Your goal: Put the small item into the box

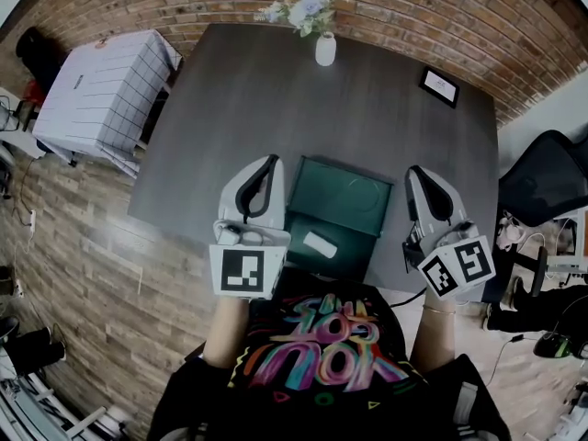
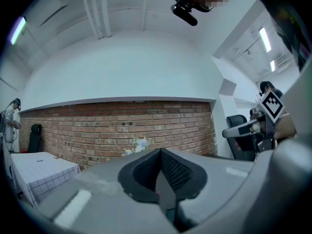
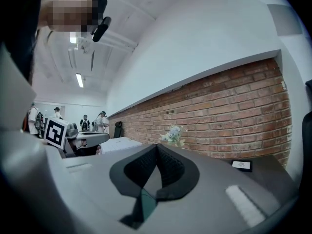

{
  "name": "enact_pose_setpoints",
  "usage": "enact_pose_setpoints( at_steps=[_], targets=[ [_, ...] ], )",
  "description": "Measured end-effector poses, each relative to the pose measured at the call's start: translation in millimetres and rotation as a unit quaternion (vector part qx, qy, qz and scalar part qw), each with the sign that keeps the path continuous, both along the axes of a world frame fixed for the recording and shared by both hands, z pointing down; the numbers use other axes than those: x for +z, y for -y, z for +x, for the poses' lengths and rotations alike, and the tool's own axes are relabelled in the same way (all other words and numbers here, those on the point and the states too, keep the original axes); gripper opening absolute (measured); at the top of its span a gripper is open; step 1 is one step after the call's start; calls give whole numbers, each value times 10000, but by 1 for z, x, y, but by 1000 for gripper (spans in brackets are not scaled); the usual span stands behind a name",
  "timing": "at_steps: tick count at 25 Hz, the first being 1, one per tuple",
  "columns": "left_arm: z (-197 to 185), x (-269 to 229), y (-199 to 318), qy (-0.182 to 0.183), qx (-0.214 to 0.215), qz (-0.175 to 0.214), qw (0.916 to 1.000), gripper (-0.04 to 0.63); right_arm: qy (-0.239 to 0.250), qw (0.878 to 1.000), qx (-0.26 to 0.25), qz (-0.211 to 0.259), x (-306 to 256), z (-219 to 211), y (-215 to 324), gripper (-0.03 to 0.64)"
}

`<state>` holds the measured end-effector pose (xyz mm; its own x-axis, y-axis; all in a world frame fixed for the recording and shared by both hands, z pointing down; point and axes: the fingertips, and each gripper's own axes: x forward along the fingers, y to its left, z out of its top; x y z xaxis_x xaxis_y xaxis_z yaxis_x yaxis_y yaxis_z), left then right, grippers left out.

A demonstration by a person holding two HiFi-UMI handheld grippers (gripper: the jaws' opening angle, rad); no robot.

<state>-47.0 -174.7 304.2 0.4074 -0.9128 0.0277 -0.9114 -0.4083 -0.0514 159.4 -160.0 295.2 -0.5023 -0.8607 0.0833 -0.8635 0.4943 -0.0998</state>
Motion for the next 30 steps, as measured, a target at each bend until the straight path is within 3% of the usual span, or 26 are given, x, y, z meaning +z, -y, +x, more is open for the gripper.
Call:
enact_pose_setpoints(
  at_steps=[30],
  targets=[
    [-7, 4, -1, 49, -17, -72, 10000, 2, -32, 9998, -161, -76, 12, -11, -5, -2]
  ],
)
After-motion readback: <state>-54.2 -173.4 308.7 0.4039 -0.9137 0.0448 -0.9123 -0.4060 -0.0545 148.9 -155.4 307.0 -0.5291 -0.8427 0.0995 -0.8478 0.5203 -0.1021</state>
